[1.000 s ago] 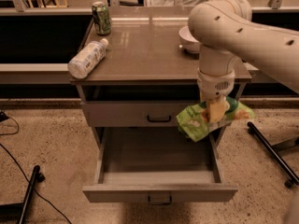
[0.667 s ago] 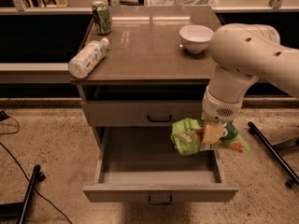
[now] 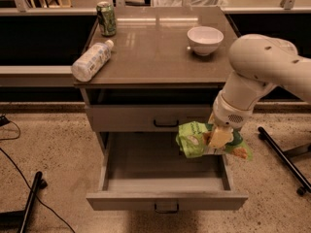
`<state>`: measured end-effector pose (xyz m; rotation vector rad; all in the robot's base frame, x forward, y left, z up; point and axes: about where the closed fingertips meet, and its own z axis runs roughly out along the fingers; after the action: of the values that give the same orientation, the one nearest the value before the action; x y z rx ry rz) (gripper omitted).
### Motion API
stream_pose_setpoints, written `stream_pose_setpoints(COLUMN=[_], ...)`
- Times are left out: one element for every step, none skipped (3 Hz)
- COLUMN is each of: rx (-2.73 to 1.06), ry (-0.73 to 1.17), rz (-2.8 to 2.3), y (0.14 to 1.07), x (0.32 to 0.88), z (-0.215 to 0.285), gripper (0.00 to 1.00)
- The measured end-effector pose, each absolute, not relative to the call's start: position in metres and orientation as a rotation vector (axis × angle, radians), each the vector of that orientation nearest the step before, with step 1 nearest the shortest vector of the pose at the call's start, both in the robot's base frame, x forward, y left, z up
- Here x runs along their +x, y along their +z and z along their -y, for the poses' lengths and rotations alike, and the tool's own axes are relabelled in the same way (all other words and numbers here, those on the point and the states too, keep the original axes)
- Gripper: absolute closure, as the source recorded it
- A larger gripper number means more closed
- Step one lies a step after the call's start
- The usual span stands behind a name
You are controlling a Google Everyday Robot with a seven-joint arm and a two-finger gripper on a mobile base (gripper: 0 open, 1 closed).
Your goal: Place green rice chip bag into middle drawer
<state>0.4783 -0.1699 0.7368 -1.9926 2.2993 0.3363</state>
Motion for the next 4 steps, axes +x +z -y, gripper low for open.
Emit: stream_pose_setpoints(rx=[-1.874,-1.795,-1.742,-1.687], ry=[0.414,0.433,0.364,0.301], rz=[-2.187,-2.162,-2.143,-2.114], y=[0.712,0.667,0.634,0.637], x=[0.478,0.471,0.477,0.496], z=[0.158,0.14,0.121,0.12], gripper=[1.0,1.0,1.0,1.0])
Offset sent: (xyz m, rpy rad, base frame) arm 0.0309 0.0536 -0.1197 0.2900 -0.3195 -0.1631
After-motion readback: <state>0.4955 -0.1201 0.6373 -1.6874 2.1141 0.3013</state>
